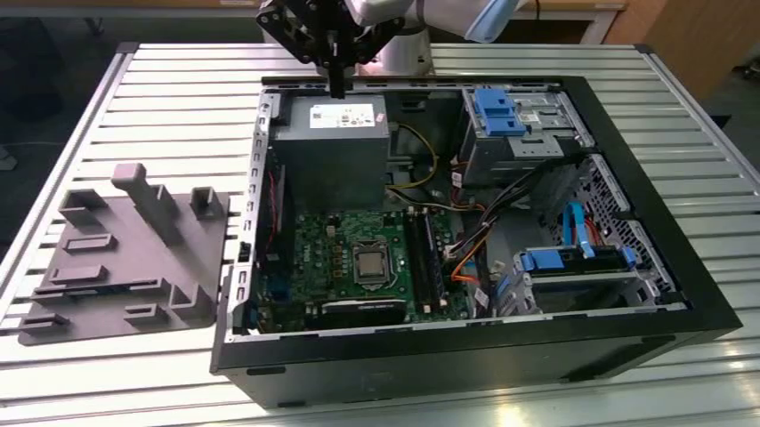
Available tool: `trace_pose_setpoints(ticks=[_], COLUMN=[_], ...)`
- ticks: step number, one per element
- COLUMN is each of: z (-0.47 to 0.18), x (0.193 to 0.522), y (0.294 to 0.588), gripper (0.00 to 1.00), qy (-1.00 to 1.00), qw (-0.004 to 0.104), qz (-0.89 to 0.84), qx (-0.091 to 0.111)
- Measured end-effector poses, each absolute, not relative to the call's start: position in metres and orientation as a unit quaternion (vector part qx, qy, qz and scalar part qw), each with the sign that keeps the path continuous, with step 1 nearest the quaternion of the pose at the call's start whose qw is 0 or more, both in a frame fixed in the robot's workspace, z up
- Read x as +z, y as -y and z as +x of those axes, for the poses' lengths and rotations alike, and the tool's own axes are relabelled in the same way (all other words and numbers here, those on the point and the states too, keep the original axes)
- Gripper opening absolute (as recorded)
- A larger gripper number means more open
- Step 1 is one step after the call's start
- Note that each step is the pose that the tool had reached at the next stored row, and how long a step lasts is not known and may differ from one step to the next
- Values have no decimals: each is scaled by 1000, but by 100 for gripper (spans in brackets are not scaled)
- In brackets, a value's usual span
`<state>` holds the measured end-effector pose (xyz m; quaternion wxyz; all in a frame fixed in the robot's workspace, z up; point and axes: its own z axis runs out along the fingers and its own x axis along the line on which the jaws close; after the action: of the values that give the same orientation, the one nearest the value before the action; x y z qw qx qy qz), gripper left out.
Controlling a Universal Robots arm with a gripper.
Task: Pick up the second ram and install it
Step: 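Reach for the second ram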
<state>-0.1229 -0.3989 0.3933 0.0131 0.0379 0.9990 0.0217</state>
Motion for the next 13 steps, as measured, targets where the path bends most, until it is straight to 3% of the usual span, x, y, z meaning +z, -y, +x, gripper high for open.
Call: trace_pose_setpoints(ticks=[13], z=[-128], x=[393], y=[399], gripper=[11], qy=[-999], qw=[13], qz=[38], qx=[22])
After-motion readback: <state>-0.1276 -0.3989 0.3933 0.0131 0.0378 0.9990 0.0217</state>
